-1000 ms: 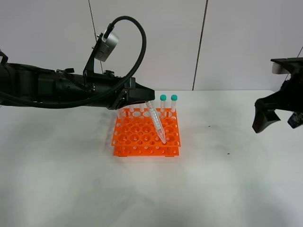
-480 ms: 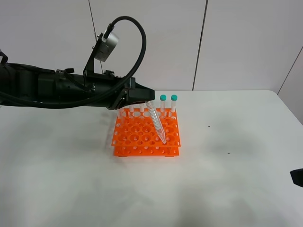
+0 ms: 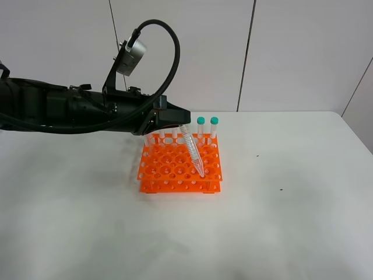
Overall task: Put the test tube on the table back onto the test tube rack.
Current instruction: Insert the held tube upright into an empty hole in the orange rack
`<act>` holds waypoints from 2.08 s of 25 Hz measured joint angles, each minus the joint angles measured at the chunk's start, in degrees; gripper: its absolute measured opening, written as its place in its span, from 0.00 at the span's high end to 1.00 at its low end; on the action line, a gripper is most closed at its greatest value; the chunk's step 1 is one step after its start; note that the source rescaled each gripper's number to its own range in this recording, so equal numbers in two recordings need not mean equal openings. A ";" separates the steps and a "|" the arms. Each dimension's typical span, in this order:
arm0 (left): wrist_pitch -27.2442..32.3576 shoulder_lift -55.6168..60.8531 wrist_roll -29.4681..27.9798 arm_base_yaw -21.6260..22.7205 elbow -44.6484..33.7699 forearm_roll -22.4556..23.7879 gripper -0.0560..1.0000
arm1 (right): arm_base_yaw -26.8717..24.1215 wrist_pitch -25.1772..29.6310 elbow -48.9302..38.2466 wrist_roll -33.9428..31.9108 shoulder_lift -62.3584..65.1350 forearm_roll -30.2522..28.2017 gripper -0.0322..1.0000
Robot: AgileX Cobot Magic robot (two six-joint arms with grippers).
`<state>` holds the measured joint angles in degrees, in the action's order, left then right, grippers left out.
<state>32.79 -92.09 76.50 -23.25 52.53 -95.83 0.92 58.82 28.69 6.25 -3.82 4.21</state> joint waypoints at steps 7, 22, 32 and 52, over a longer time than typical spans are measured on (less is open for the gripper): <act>0.09 0.00 0.00 0.00 0.00 0.00 0.93 | 0.00 0.00 0.00 -0.17 3.25 0.00 0.06; -5.40 16.76 -11.24 0.00 0.34 12.22 0.93 | 0.00 0.00 0.00 -0.22 3.19 0.00 0.06; -25.12 18.37 -13.02 -0.07 0.34 31.88 0.93 | 0.00 0.00 0.00 -0.24 3.19 0.00 0.06; -55.44 16.65 -83.38 -2.83 -9.88 105.05 0.93 | 0.00 0.00 0.00 -0.36 3.19 0.00 0.06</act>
<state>-22.65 -75.44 -6.88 -26.08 42.65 9.22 0.92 58.82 28.69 5.89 -0.63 4.21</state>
